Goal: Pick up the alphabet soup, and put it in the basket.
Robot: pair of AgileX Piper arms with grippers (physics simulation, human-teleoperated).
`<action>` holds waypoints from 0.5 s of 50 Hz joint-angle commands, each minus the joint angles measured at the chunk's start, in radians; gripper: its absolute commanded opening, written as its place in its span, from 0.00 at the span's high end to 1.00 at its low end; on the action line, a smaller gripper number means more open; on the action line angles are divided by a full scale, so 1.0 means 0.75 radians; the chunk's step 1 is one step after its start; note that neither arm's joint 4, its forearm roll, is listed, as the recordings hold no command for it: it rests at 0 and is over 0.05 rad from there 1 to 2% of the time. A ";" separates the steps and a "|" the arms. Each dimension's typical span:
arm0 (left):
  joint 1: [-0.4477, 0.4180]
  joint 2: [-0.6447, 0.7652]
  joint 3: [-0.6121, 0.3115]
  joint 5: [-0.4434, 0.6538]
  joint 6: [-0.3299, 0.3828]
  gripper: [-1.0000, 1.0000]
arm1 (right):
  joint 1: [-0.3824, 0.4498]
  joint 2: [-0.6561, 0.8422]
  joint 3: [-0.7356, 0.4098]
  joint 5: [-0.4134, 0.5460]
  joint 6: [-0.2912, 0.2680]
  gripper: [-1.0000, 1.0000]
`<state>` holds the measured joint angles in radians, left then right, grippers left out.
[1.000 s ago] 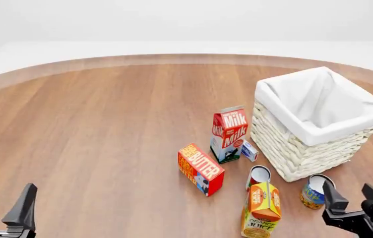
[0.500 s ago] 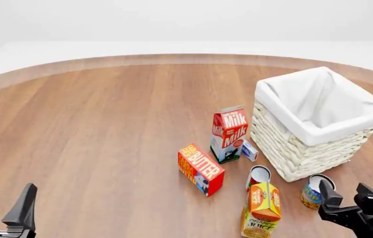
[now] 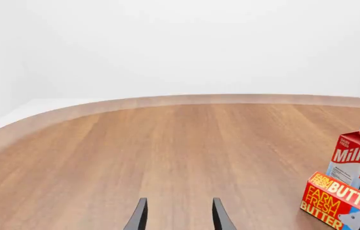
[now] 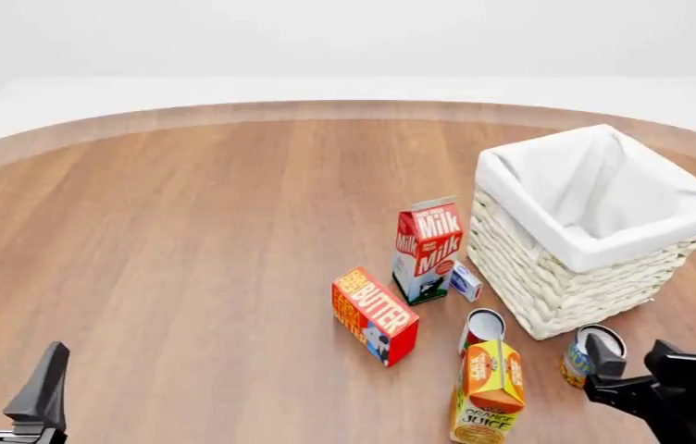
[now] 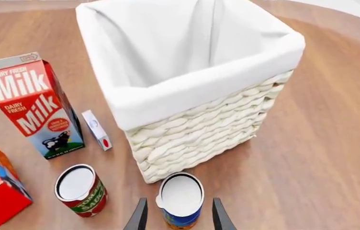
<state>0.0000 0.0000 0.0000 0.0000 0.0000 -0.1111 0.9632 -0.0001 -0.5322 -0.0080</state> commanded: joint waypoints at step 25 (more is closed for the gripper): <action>0.000 0.000 0.000 0.000 0.000 0.00 | -0.007 0.438 0.000 -0.353 -0.003 0.00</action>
<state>0.0000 0.0000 0.0000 0.0000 0.0000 -0.1163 1.1899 -0.0001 -0.7129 -0.0105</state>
